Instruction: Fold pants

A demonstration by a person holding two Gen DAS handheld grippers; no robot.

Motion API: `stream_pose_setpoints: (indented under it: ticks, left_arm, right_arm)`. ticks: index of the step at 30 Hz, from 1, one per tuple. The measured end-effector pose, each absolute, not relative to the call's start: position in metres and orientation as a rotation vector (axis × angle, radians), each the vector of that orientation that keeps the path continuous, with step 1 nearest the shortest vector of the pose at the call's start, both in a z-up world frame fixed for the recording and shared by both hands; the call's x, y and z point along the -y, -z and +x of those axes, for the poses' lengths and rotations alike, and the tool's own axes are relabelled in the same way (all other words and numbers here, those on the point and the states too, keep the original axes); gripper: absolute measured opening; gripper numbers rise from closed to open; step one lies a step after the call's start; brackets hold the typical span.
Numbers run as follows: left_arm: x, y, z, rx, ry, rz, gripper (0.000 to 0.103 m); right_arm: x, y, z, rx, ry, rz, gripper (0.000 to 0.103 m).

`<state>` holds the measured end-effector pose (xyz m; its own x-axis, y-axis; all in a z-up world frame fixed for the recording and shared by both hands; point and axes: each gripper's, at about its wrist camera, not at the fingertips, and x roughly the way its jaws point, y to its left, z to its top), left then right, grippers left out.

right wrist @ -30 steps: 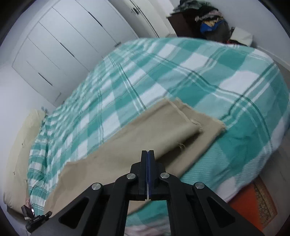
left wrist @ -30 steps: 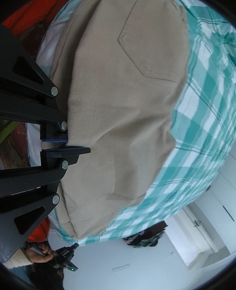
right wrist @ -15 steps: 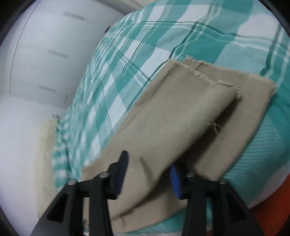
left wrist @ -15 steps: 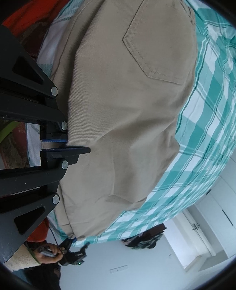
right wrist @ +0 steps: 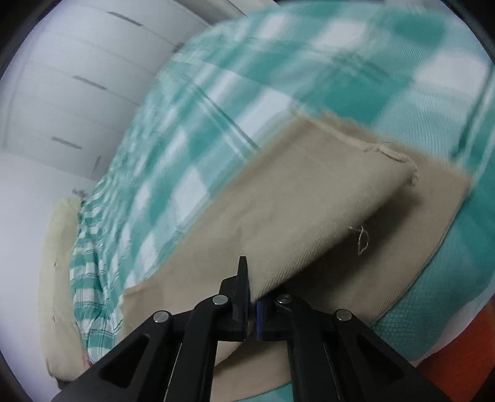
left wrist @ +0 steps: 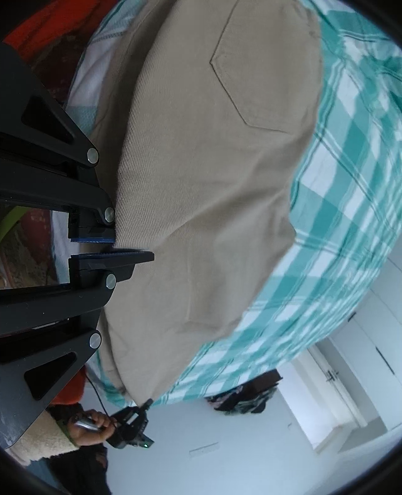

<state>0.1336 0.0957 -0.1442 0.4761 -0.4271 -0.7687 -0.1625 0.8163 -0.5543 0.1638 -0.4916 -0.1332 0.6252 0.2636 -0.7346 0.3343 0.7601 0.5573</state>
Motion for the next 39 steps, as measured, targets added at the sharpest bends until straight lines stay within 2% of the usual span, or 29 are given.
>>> stream_pose_setpoints:
  ticks: [3, 7, 10, 14, 25, 28, 30, 31, 32, 33, 34, 35, 37, 39]
  left_arm:
    - [-0.089, 0.161, 0.134, -1.139, 0.177, -0.603, 0.003]
    - [-0.084, 0.189, 0.134, -1.215, 0.150, -0.604, 0.003]
    - [-0.086, 0.186, 0.134, -1.212, 0.154, -0.619, 0.003]
    - [-0.084, 0.179, 0.132, -1.195, 0.152, -0.600, 0.003]
    - [-0.087, 0.165, 0.131, -1.159, 0.166, -0.596, 0.003]
    - [-0.081, 0.190, 0.137, -1.264, 0.132, -0.558, 0.009]
    - [-0.083, 0.190, 0.134, -1.260, 0.126, -0.573, 0.013]
    - [-0.084, 0.187, 0.132, -1.266, 0.130, -0.565, 0.018]
    - [-0.084, 0.182, 0.129, -1.272, 0.137, -0.548, 0.026]
    - [-0.086, 0.174, 0.124, -1.277, 0.135, -0.521, 0.041]
    - [-0.088, 0.168, 0.118, -1.282, 0.118, -0.494, 0.052]
    - [-0.092, 0.161, 0.109, -1.281, 0.089, -0.454, 0.066]
    - [-0.098, 0.145, 0.089, -1.253, 0.057, -0.386, 0.068]
    - [-0.106, 0.129, 0.069, -1.208, 0.030, -0.339, 0.068]
  right_arm:
    - [0.495, 0.116, 0.152, -0.892, 0.053, 0.664, 0.003]
    - [0.503, 0.146, 0.142, -0.993, 0.122, 0.633, 0.003]
    - [0.502, 0.158, 0.134, -0.993, 0.147, 0.613, 0.003]
    - [0.495, 0.151, 0.135, -0.968, 0.158, 0.520, 0.003]
    - [0.493, 0.132, 0.127, -0.906, 0.123, 0.515, 0.003]
    - [0.491, 0.147, 0.134, -0.978, 0.129, 0.466, 0.004]
    - [0.497, 0.159, 0.134, -1.006, 0.129, 0.504, 0.004]
    - [0.500, 0.160, 0.131, -0.999, 0.126, 0.527, 0.008]
    - [0.502, 0.158, 0.127, -0.991, 0.119, 0.548, 0.011]
    - [0.504, 0.155, 0.124, -0.989, 0.122, 0.559, 0.019]
    - [0.508, 0.151, 0.117, -0.987, 0.118, 0.576, 0.032]
    - [0.511, 0.147, 0.112, -0.984, 0.101, 0.599, 0.039]
    - [0.518, 0.133, 0.094, -0.972, 0.133, 0.608, 0.069]
    - [0.525, 0.115, 0.075, -0.922, 0.234, 0.546, 0.070]
